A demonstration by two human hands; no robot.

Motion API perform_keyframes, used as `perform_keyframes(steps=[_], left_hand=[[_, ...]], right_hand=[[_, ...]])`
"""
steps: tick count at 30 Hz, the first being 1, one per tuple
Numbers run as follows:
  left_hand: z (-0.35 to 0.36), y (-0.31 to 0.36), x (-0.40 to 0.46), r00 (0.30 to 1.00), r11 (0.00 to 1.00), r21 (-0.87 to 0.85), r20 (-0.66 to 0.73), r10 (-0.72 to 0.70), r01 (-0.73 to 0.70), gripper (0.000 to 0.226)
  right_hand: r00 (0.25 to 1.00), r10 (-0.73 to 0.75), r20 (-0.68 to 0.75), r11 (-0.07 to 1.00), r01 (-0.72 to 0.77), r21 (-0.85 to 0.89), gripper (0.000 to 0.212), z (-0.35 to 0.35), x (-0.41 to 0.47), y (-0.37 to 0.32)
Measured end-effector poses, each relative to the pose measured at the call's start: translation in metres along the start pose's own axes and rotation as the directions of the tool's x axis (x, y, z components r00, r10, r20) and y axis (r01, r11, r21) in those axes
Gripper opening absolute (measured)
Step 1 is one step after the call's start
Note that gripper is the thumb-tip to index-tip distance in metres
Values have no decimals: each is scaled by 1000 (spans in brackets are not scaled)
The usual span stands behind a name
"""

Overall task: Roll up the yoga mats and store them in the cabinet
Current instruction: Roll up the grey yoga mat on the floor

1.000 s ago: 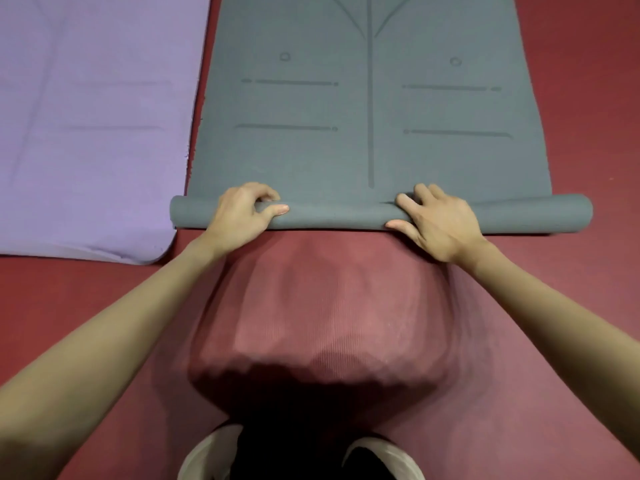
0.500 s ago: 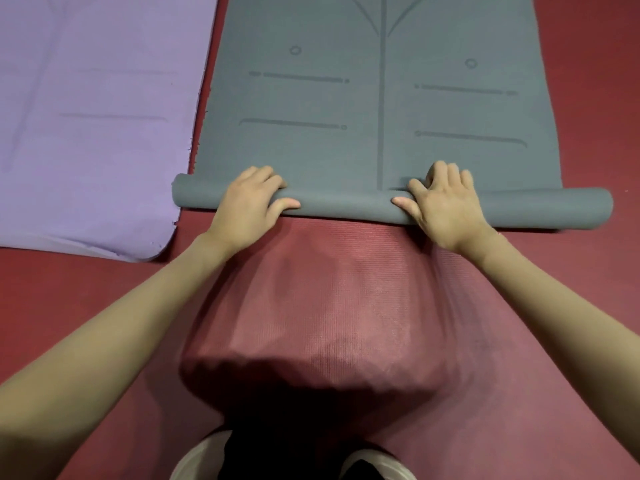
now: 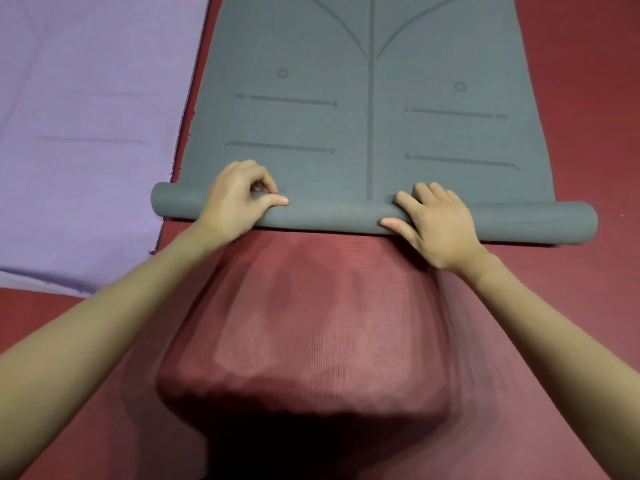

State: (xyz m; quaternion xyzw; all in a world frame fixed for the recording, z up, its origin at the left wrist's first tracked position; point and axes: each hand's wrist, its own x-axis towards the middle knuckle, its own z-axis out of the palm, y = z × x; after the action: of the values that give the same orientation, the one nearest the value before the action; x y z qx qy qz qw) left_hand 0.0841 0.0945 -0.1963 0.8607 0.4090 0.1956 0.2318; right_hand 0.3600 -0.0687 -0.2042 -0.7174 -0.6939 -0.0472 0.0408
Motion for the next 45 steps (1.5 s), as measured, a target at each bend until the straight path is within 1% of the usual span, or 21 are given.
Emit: perform_keyframes(steps=[2, 3, 5, 6, 7, 9, 10, 11, 13, 15, 18, 20, 21, 23, 24, 26, 29, 32, 34, 40, 45], left_hand=[[7, 4, -16, 982, 976, 167, -103, 156, -138, 29], [9, 4, -23, 973, 958, 228, -106, 204, -176, 34], [11, 1, -31, 971, 936, 290, -69, 228, -200, 46], [10, -1, -31, 971, 932, 296, -52, 233, -208, 50], [9, -4, -28, 969, 929, 296, -35, 243, -222, 52], [8, -9, -19, 966, 923, 294, 7, 257, -247, 53], [7, -10, -14, 966, 922, 295, 29, 255, -252, 54], [6, -11, -9, 967, 922, 295, 45, 249, -251, 57], [2, -10, 2, 978, 939, 272, 75, 196, -209, 62], [-3, -10, 18, 988, 966, 223, 104, 112, -133, 59], [-3, -12, 37, 979, 988, 155, 200, -28, -3, 40], [-2, -10, 39, 982, 992, 125, 183, -51, 28, 37], [-1, -8, 34, 992, 992, 126, 127, -8, -8, 39], [3, -6, 17, 989, 963, 224, 46, 142, -149, 49], [6, -6, 9, 979, 935, 291, 54, 195, -202, 54], [7, -6, 1, 970, 879, 412, 130, 205, -241, 65], [-7, 3, 11, 962, 843, 468, 183, 203, -267, 66], [-28, 19, 7, 943, 820, 468, 205, 261, -329, 64], [-34, 27, -14, 940, 823, 458, 203, 272, -337, 61], [-29, 43, -102, 929, 876, 360, 297, 220, -322, 58], [-27, 50, -147, 898, 889, 321, 397, 188, -327, 61]], right_hand=[[997, -2, 75, 1000, 0, 28, 71, -6, 11, 4], [993, 11, 122, 999, -17, 50, 67, -8, 16, 5], [976, 32, 215, 993, -56, 106, 56, -8, 22, 11], [965, 37, 259, 989, -73, 132, 55, -7, 24, 12], [966, 42, 256, 986, -81, 144, 57, -7, 24, 11], [991, 39, 127, 993, -54, 110, 66, -4, 21, 7], [997, 53, 50, 994, -58, 98, 65, -1, 19, 3], [996, 85, -13, 989, -82, 120, 60, 1, 19, -2], [986, 148, -81, 973, -130, 190, 47, 1, 18, -13], [981, 141, -133, 986, -127, 108, 42, 6, 14, -19], [993, 91, -70, 994, -94, -49, 60, 15, 6, -14], [996, 74, -52, 991, -79, -106, 65, 16, 11, -9], [997, 54, -46, 991, -59, -122, 66, 14, 16, -6], [1000, -1, -27, 991, -3, -136, 66, 9, 25, 0], [1000, -23, -16, 991, 21, -134, 67, 7, 29, 3], [999, -52, -4, 991, 51, -123, 68, 2, 36, 5], [999, -32, 29, 996, 34, -86, 73, -10, 37, 5], [999, -28, 44, 1000, 29, -12, 75, -30, 21, 3], [998, -29, 58, 999, 27, 25, 73, -41, 0, -5], [977, 0, 211, 998, -12, 58, 70, -48, -80, -40], [966, -1, 257, 996, -22, 88, 66, -47, -128, -59]])
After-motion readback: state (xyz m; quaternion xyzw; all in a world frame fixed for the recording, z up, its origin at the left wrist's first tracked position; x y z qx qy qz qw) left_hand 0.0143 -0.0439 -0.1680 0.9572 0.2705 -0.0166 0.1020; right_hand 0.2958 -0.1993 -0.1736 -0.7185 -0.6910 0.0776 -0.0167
